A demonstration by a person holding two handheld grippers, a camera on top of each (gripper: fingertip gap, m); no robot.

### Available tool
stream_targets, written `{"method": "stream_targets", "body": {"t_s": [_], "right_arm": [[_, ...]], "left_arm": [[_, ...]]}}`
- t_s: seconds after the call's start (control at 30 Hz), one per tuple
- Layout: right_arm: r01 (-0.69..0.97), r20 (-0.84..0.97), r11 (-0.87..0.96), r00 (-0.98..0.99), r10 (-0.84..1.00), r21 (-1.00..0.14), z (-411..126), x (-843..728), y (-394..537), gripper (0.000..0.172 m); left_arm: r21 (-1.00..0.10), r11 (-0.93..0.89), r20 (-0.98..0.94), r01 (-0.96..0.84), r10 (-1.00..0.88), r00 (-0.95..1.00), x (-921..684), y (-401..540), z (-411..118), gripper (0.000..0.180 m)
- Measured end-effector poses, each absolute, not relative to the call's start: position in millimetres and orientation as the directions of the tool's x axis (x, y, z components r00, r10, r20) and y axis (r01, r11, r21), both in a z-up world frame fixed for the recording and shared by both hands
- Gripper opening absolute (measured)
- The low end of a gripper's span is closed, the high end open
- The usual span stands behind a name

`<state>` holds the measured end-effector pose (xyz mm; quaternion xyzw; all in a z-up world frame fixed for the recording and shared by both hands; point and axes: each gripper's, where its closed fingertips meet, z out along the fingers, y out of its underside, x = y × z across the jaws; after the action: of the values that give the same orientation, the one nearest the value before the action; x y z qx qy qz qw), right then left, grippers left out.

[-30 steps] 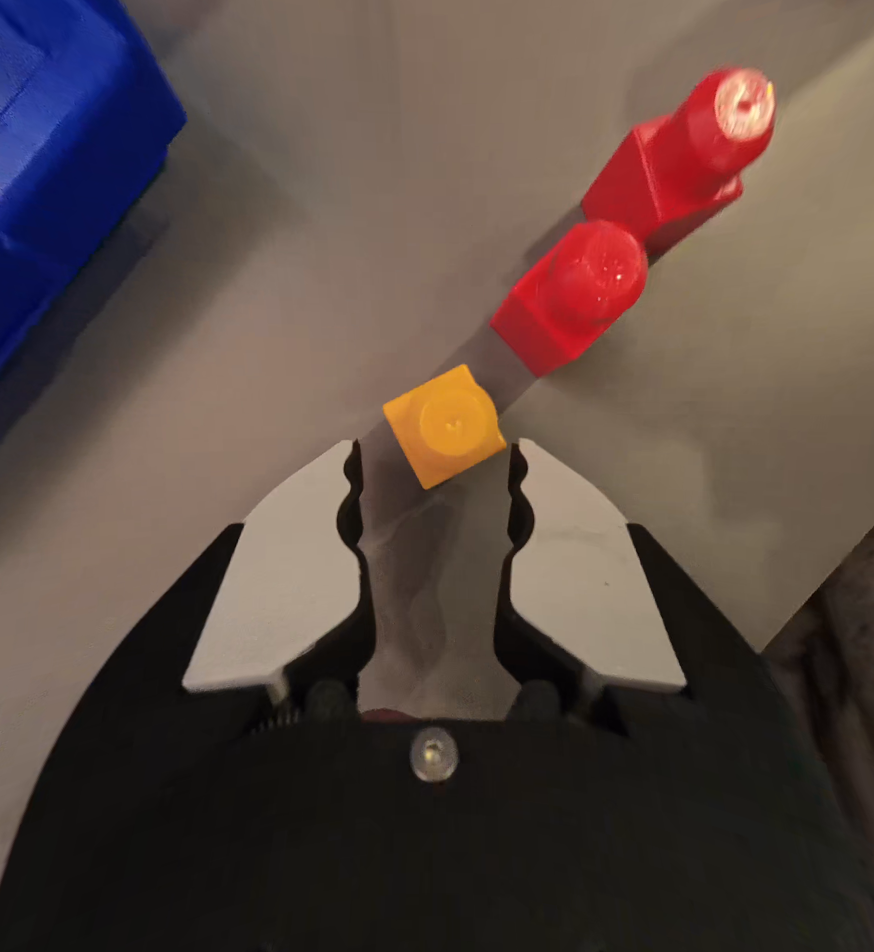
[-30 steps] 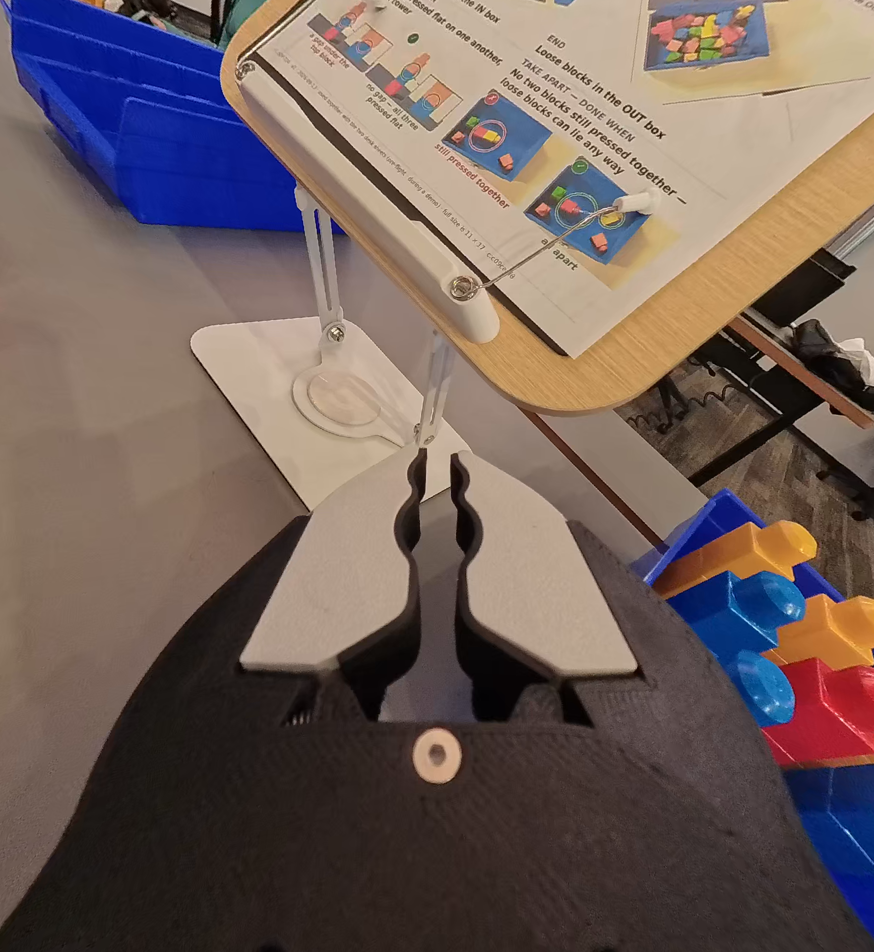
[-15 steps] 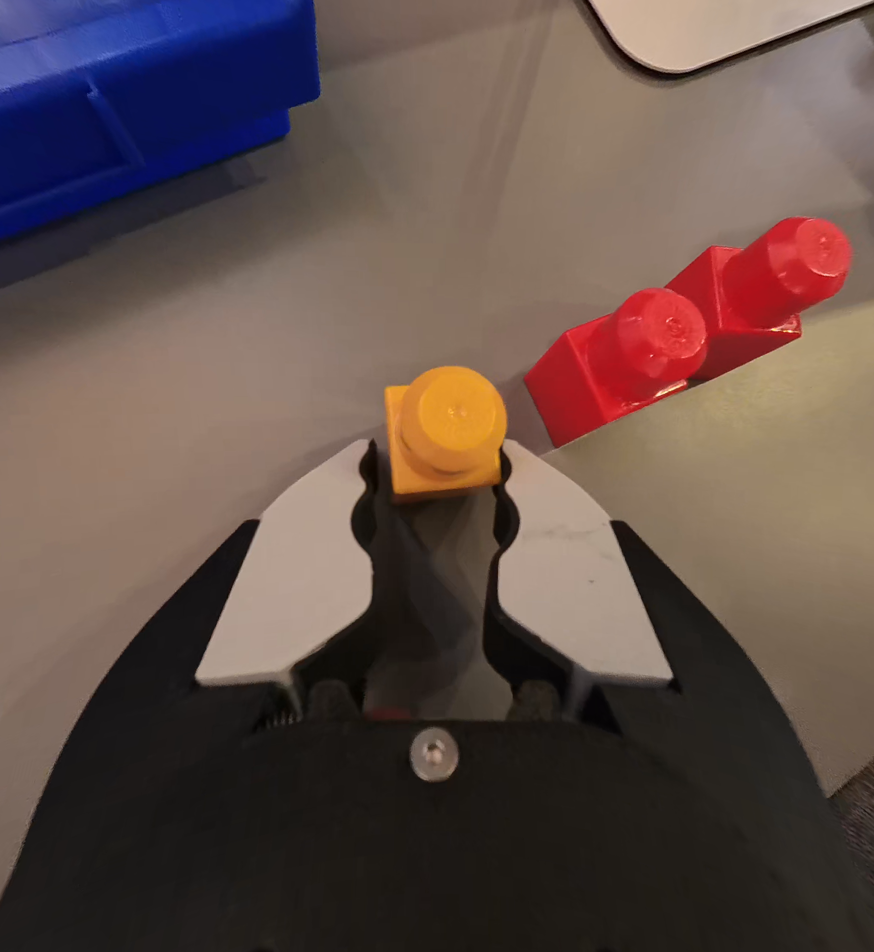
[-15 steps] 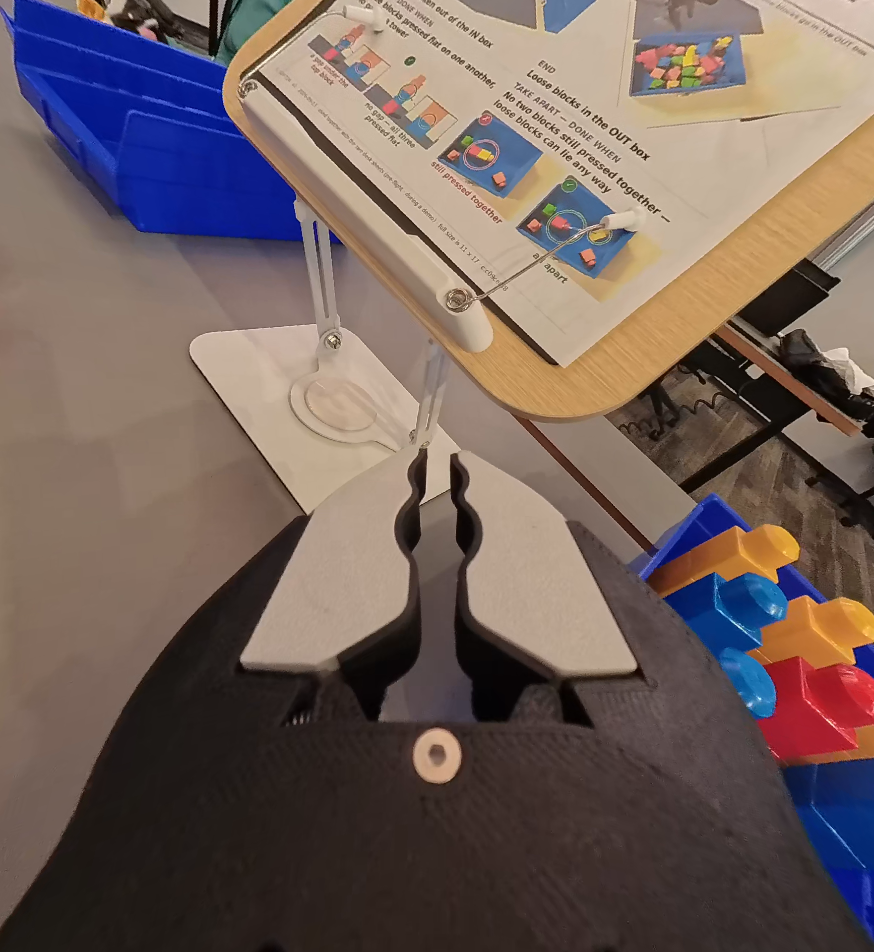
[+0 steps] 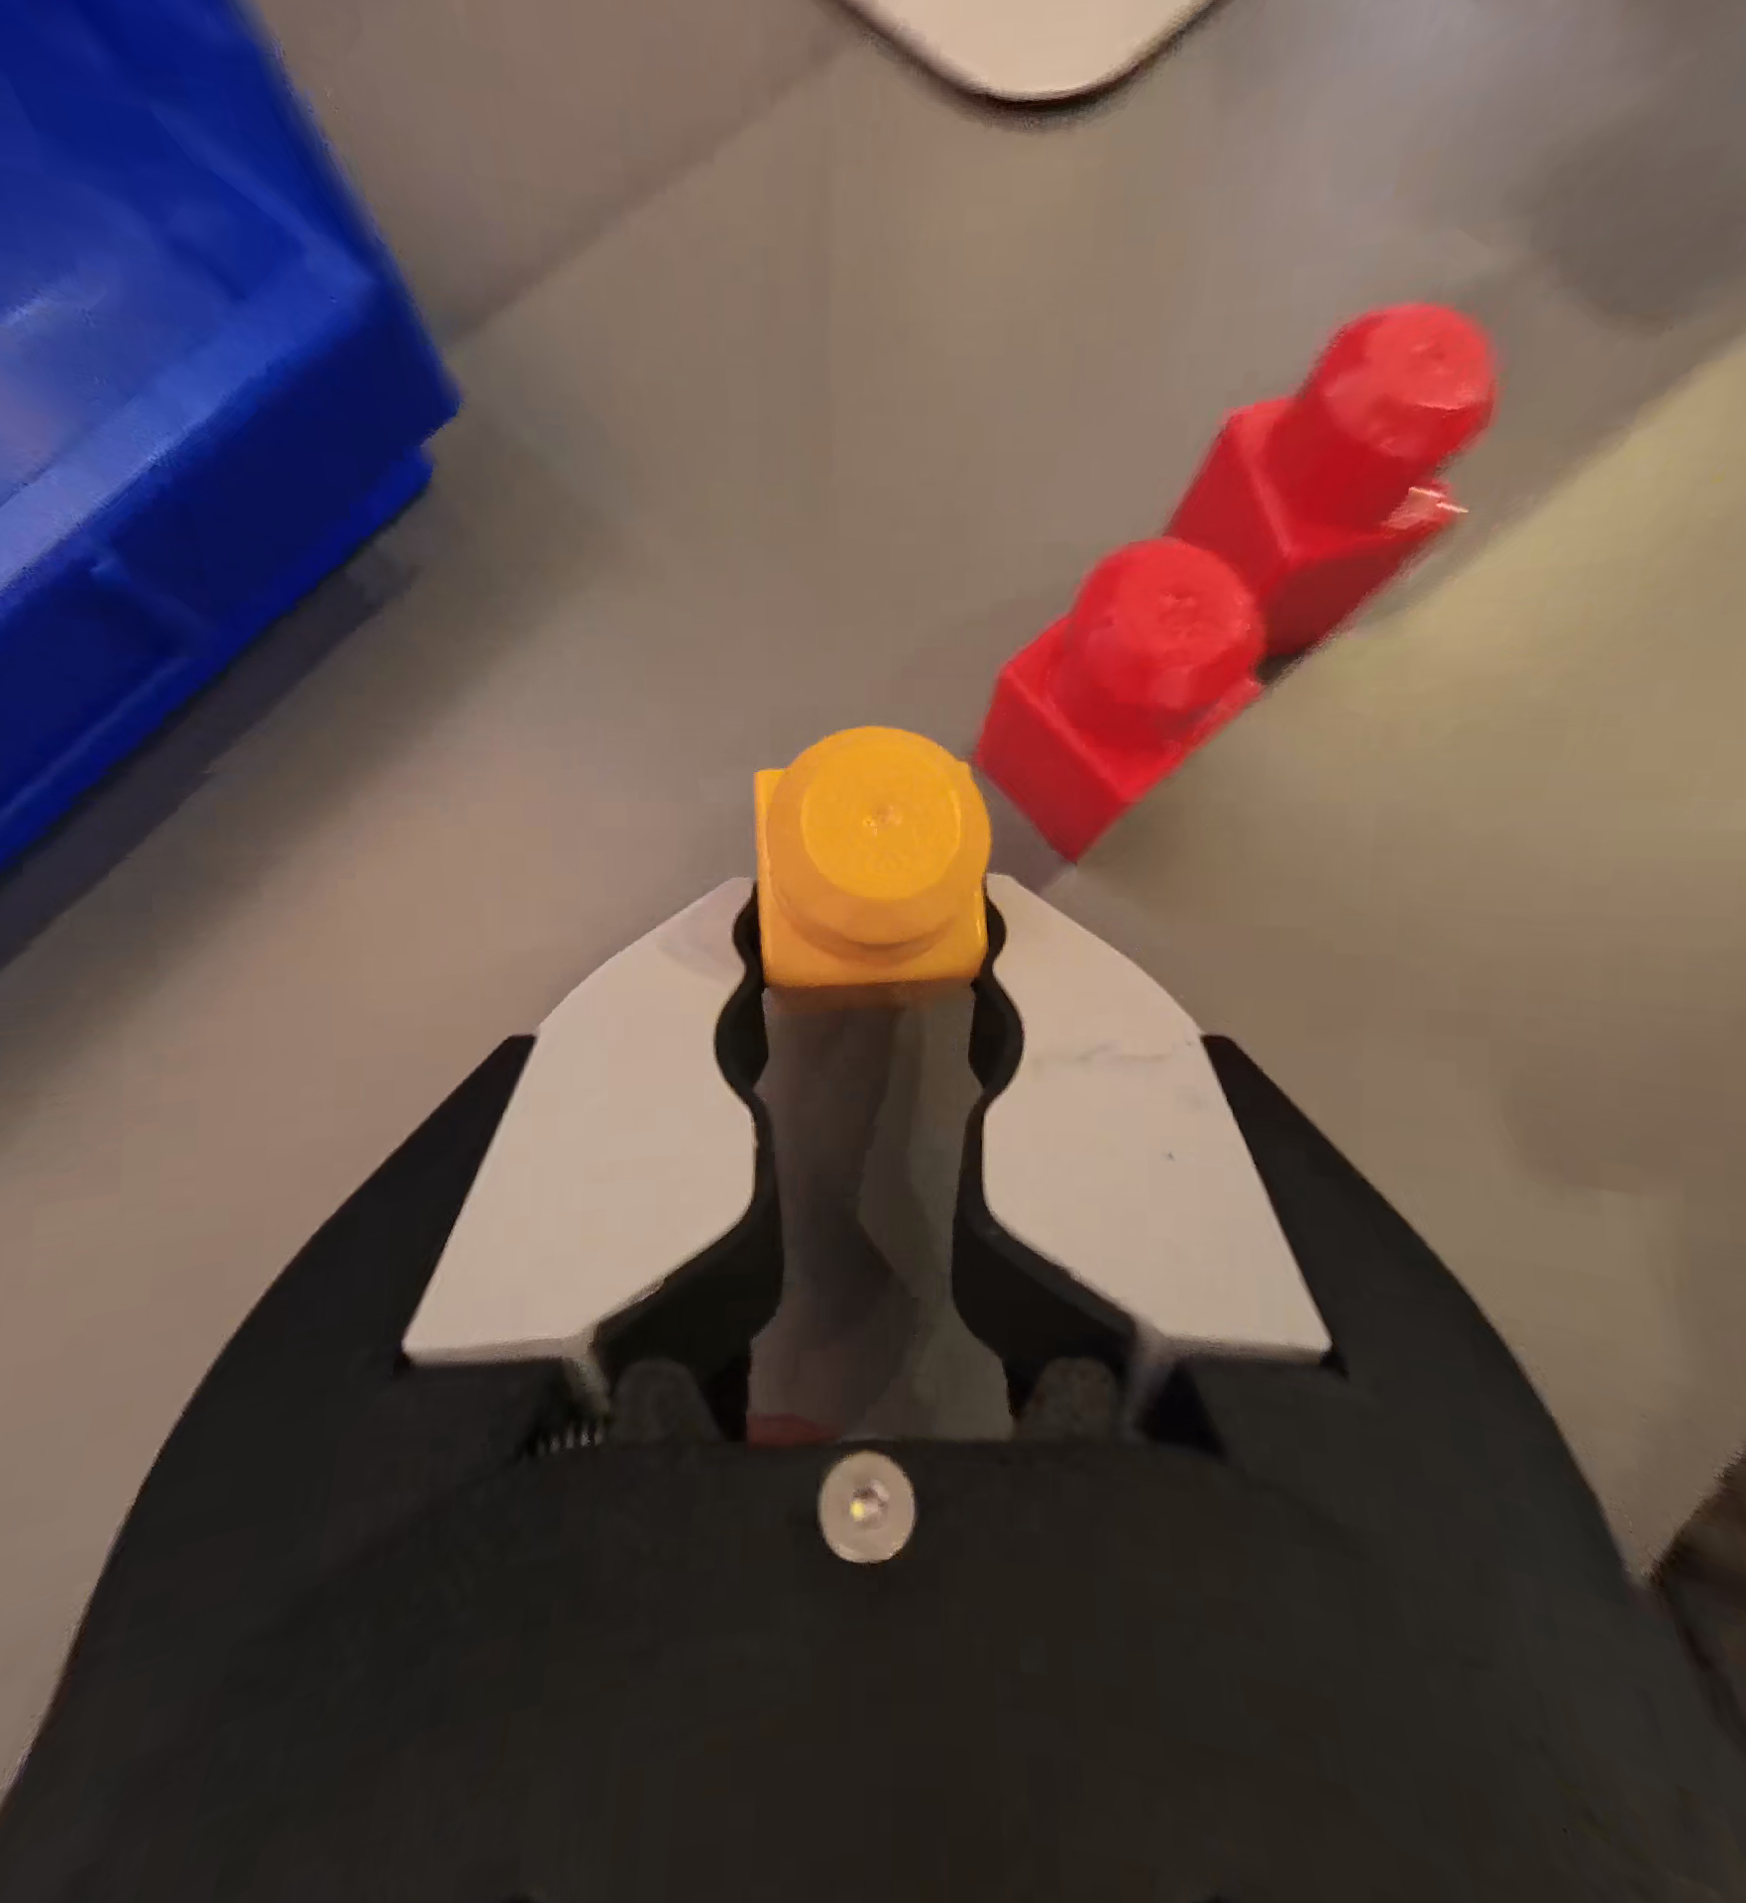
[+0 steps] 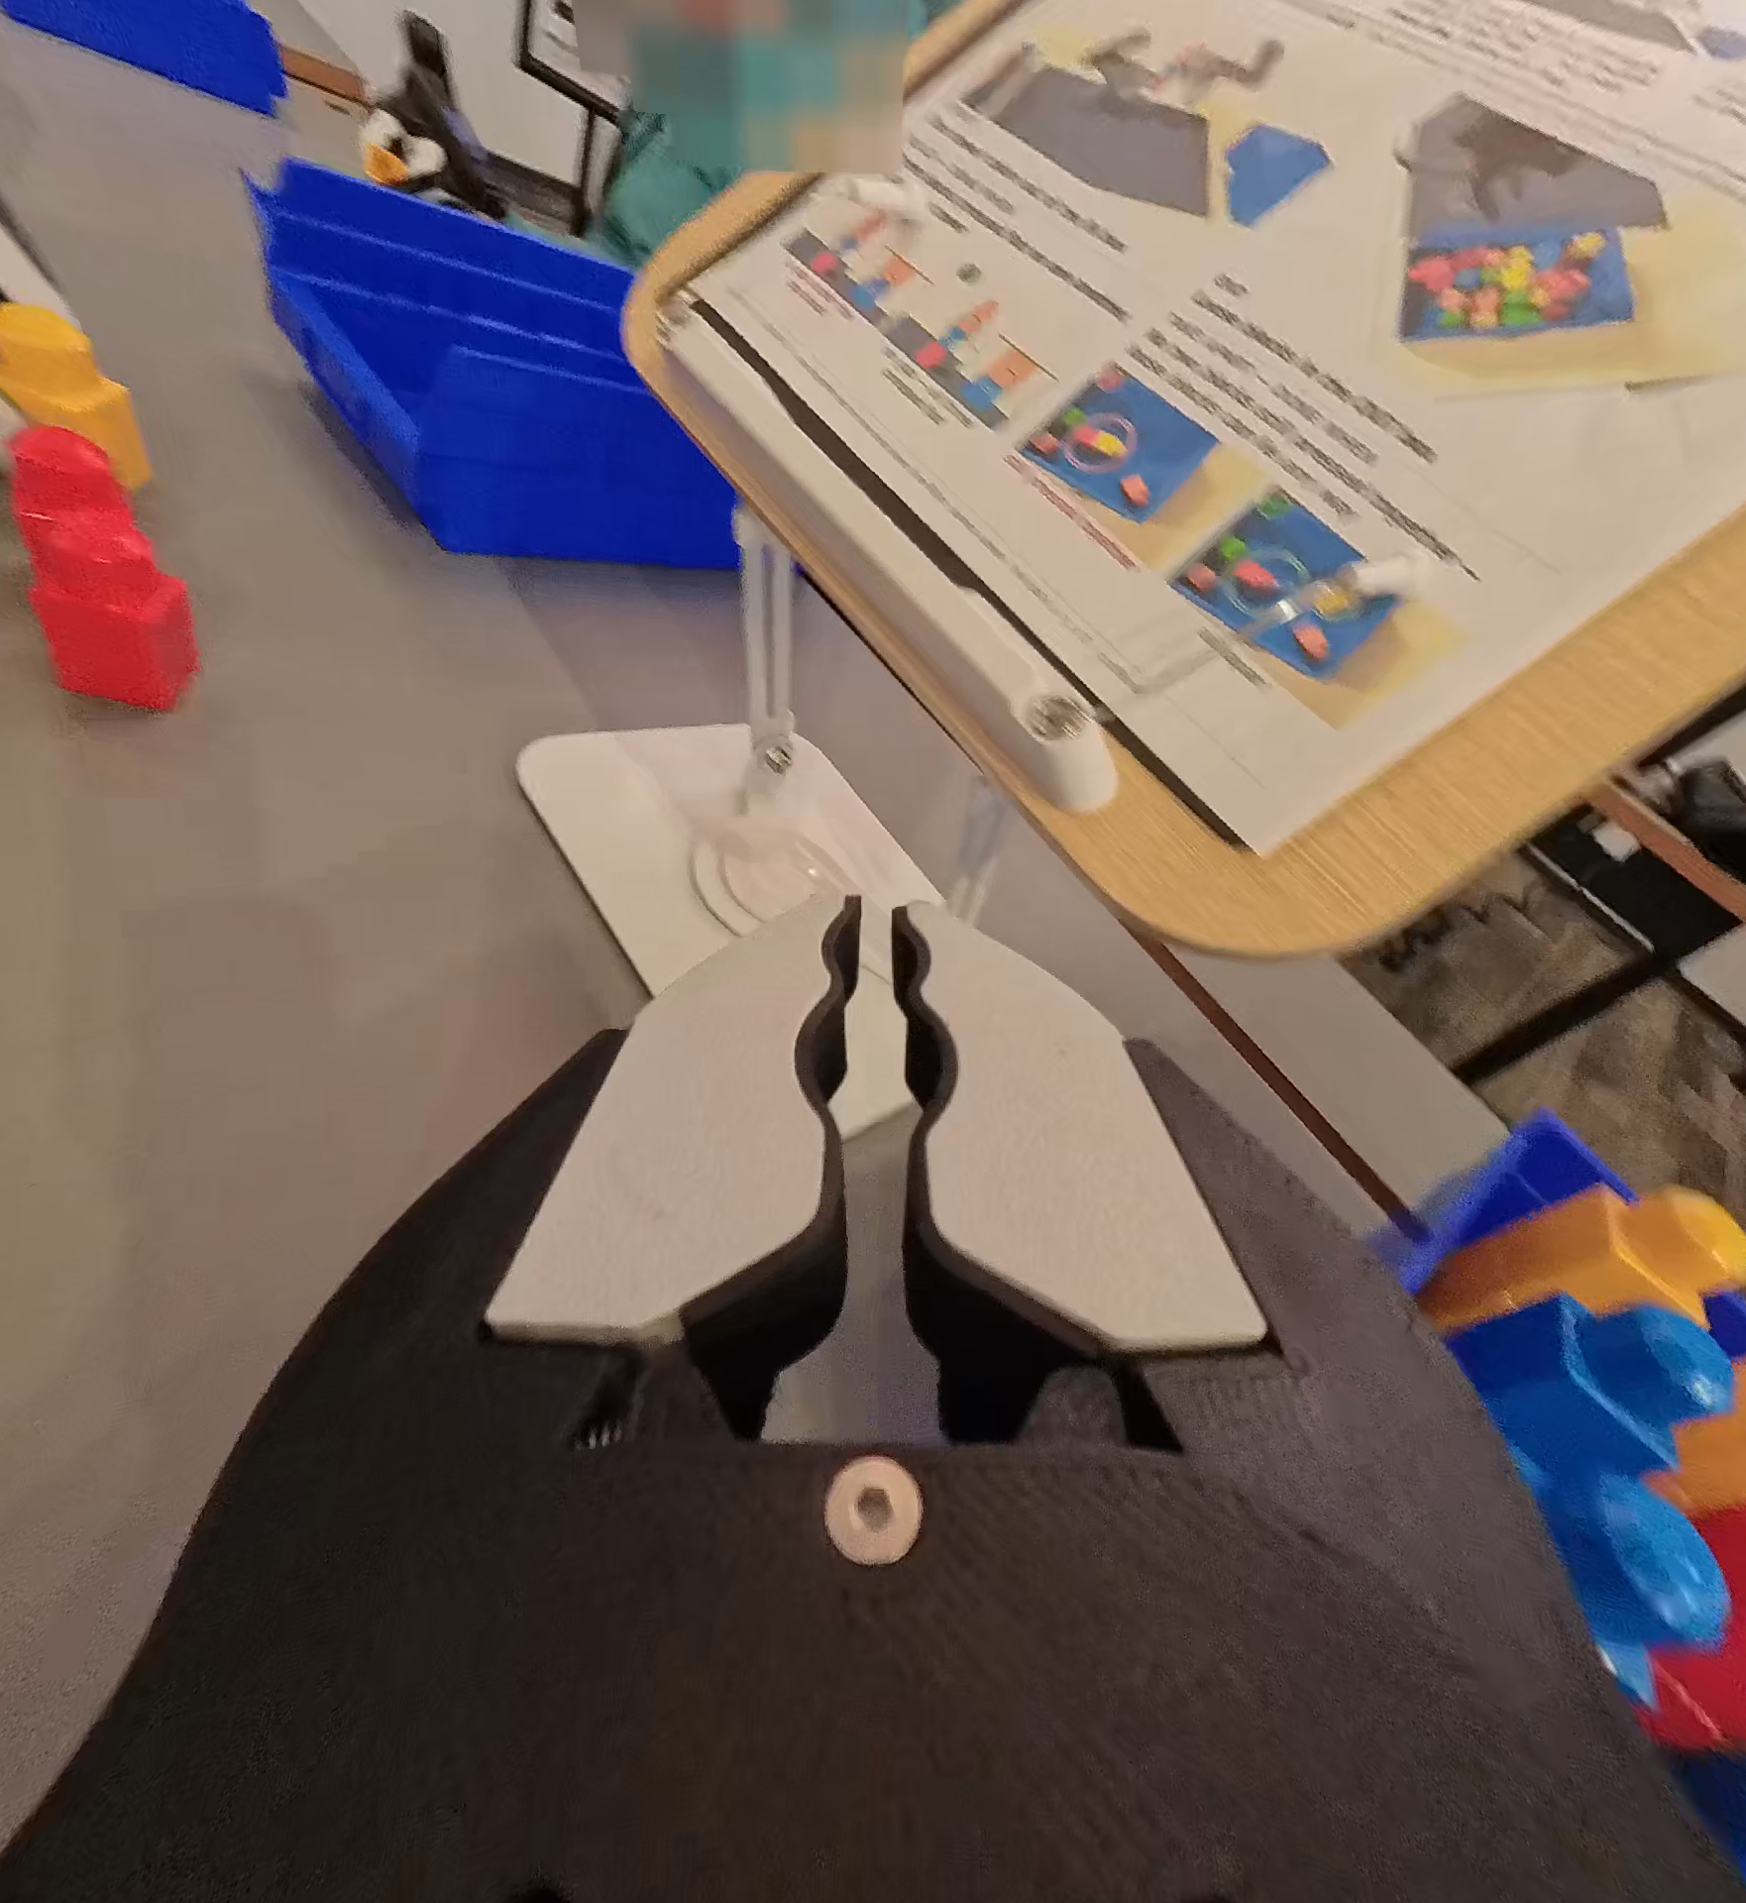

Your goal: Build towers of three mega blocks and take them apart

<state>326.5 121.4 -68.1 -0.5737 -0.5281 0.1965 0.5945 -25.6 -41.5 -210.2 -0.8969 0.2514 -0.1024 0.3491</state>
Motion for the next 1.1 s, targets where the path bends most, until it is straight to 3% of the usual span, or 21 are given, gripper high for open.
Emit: {"method": "stream_targets", "body": {"t_s": [0.1, 0.27, 0.47, 0.77, 1.1], "right_arm": [[0.31, 0.426, 0.344, 0.251, 0.87, -0.886, -63, 287, 88, 0.002], [0.345, 0.268, 0.243, 0.026, 0.963, -0.907, -101, 193, 28, 0.022], [0.497, 0.056, 0.018, 0.062, 0.996, -0.867, -153, 116, -4, 0.043], [0.642, 0.044, -0.002, 0.057, 0.997, -0.767, -200, 75, -23, 0.05], [0.651, 0.044, 0.033, 0.001, 0.999, -0.758, -203, 59, -28, 0.054]], "left_arm": [[-0.667, -0.601, 0.013, -0.44, -0.6, 0.8, -26, -46, -208, 0.036], [-0.678, -0.572, 0.008, -0.461, -0.633, 0.774, -26, -42, -209, 0.036], [-0.694, -0.561, 0.003, -0.452, -0.629, 0.777, -26, -46, -209, 0.036], [-0.673, -0.556, -0.002, -0.487, -0.658, 0.753, -23, -50, -216, 0.036], [-0.675, -0.564, 0.015, -0.476, -0.655, 0.756, -29, -52, -211, 0.036]]}}
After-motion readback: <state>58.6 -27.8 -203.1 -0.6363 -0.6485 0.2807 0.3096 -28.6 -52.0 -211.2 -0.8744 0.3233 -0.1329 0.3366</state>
